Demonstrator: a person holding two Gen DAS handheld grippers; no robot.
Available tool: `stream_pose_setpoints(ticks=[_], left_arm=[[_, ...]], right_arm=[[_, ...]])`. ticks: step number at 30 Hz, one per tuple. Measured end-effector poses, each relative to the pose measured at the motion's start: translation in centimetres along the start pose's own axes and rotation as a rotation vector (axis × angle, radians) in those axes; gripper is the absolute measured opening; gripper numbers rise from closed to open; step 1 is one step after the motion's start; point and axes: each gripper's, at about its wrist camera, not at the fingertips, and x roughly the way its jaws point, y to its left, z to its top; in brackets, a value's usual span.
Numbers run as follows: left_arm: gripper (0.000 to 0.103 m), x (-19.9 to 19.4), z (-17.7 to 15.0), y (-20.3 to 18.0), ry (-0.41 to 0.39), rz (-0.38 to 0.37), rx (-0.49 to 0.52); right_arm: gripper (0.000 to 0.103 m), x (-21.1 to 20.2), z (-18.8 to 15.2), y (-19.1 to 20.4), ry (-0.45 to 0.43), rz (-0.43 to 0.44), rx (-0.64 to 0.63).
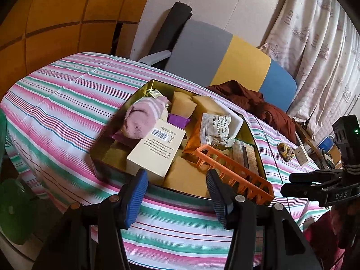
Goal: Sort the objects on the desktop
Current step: 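Move both tools back toward the yellow toy and cream box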
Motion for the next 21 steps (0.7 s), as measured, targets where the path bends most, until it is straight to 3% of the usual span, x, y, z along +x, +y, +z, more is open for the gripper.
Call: stream_pose_setpoints(ticks=[4,8,13,21], left_arm=[[0.055,0.4,0.5,-1.1,0.015,-0.006,0.014],[0.055,1.1,1.5,-3.7,0.030,-0.017,0.070],[0.056,3.0,2.5,-9.0,0.063,-0.049,0.179],[0.056,6.4,2.8,-19.0,0.123,-0.107,0.347]], right_arm=[[0.083,0.1,0.2,-1.5,-0.011,0.003,0.053],[0.087,-0.8,0.0,-5.8,-0.026,-0.040,0.164],[0.088,-2.7,-0.9,-13.4,-0.052,-0.133,0.302],[0.088,-5.3,-2.4,-24.6,-0.094,-0.307,0.419]])
